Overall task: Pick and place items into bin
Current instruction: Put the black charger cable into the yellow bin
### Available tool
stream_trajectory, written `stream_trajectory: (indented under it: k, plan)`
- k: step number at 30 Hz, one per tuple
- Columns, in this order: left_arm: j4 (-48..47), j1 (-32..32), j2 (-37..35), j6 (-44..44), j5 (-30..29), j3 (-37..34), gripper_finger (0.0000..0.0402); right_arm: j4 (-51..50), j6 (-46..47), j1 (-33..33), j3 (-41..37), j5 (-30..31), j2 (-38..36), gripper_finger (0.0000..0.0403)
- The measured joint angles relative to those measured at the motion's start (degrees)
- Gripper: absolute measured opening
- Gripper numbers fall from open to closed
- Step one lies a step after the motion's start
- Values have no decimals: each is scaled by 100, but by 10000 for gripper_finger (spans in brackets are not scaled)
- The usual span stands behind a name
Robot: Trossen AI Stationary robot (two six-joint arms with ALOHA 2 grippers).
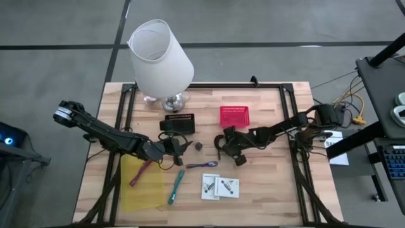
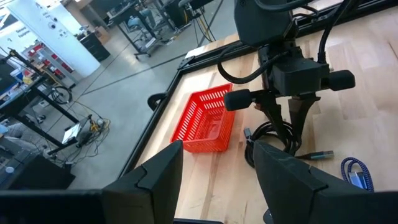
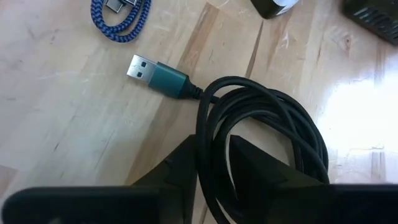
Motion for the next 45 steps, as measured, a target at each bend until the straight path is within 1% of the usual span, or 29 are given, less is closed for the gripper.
stream_trajectory:
  k: [8, 11, 19, 26, 38, 42, 45]
  plan:
    - [0, 0, 0, -1, 0, 0, 180, 0, -80, 0, 0, 4, -2, 32]
    - [0, 1, 0, -14, 0, -2, 180, 0, -223, 0, 0, 4, -2, 22]
    - [1, 1, 0, -28, 0, -4, 180, 9, -381, 4, -2, -9, -13, 21]
    - [2, 0, 0, -28, 2, -13, 180, 16, -761, 4, -4, -92, -50, 20]
    - [2, 2, 0, -28, 2, -14, 180, 27, -791, 4, -2, -109, -629, 20]
    - [2, 0, 0, -28, 2, -22, 180, 36, -784, 4, -2, -111, -741, 20]
    - [4, 1, 0, -32, 2, -24, 180, 249, -689, 4, -10, -117, -760, 20]
